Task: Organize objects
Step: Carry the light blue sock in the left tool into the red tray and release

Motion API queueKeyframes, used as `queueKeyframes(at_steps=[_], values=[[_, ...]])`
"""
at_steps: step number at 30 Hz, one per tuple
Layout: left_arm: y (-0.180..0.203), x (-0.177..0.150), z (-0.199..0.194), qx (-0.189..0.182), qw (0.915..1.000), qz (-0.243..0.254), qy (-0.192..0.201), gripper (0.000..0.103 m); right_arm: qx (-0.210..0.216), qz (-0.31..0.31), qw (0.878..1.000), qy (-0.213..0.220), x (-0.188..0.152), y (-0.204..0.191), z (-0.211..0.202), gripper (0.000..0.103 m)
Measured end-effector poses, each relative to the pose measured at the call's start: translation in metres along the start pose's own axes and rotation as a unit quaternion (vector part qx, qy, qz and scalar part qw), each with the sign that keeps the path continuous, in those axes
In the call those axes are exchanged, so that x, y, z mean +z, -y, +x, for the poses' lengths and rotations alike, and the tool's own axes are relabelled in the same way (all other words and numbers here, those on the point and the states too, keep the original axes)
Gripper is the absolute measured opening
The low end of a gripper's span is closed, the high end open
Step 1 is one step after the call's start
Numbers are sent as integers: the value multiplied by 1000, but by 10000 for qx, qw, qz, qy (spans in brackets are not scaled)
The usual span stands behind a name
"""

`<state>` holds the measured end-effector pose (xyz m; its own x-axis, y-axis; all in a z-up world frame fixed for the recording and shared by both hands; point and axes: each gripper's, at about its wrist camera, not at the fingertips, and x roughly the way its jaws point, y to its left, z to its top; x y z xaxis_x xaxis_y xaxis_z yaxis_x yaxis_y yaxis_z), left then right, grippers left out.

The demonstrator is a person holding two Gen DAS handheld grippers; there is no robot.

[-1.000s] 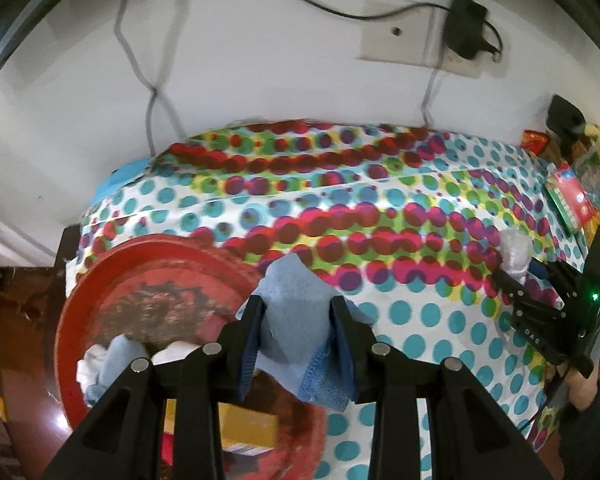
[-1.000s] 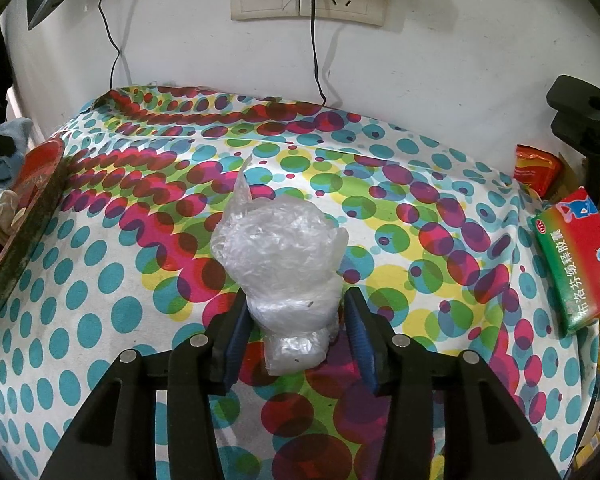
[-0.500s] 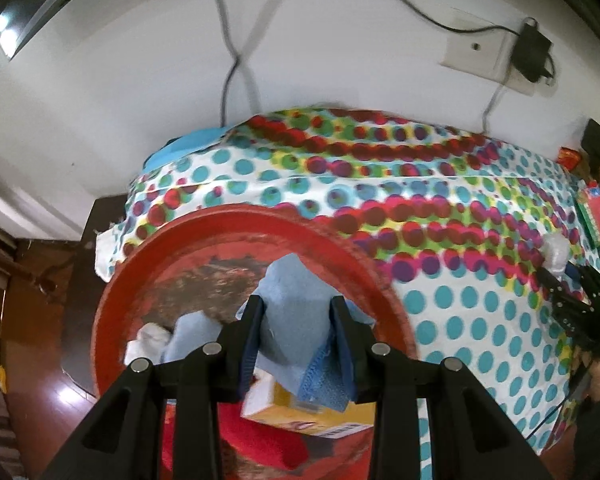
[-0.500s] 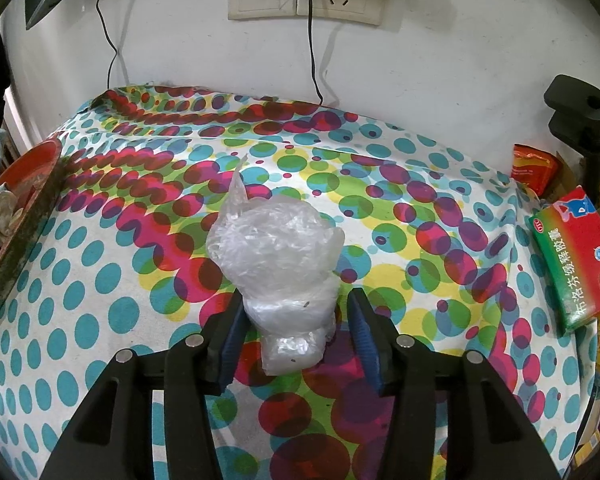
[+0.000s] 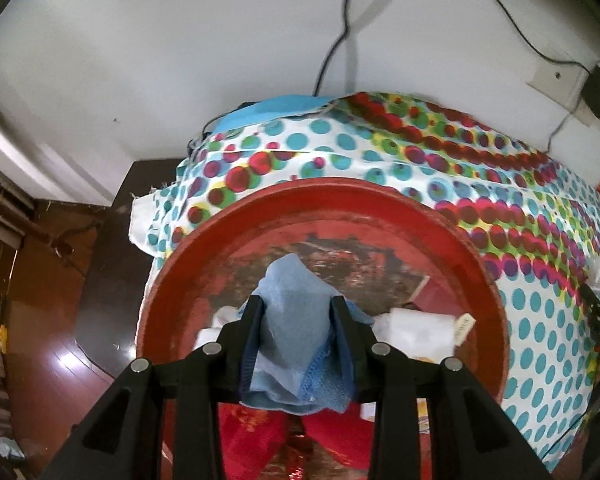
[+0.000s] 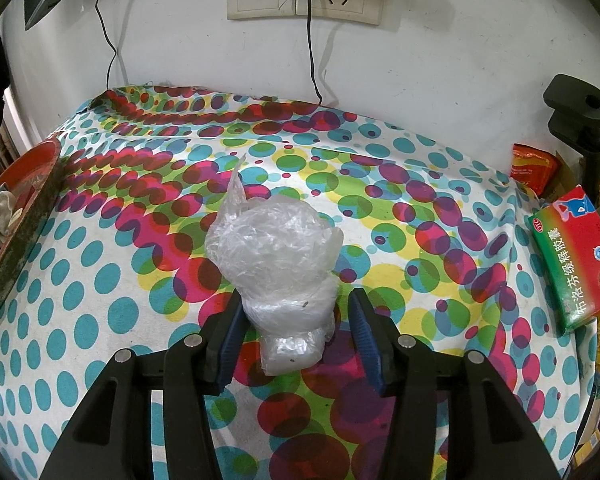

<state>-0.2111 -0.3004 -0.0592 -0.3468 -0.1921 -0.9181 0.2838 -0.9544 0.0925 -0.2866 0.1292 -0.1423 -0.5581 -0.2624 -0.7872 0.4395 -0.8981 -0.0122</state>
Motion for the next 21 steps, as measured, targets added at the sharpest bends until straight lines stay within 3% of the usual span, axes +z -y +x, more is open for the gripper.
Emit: queueKeyframes(at_steps=[9, 21], values=[[-38, -3, 15, 207, 9992, -306, -126, 35, -1, 7, 10000, -1, -1, 1, 1, 51], [-56, -10, 26, 27, 9990, -418, -152, 44, -41, 21, 10000, -9, -2, 8, 2, 55]])
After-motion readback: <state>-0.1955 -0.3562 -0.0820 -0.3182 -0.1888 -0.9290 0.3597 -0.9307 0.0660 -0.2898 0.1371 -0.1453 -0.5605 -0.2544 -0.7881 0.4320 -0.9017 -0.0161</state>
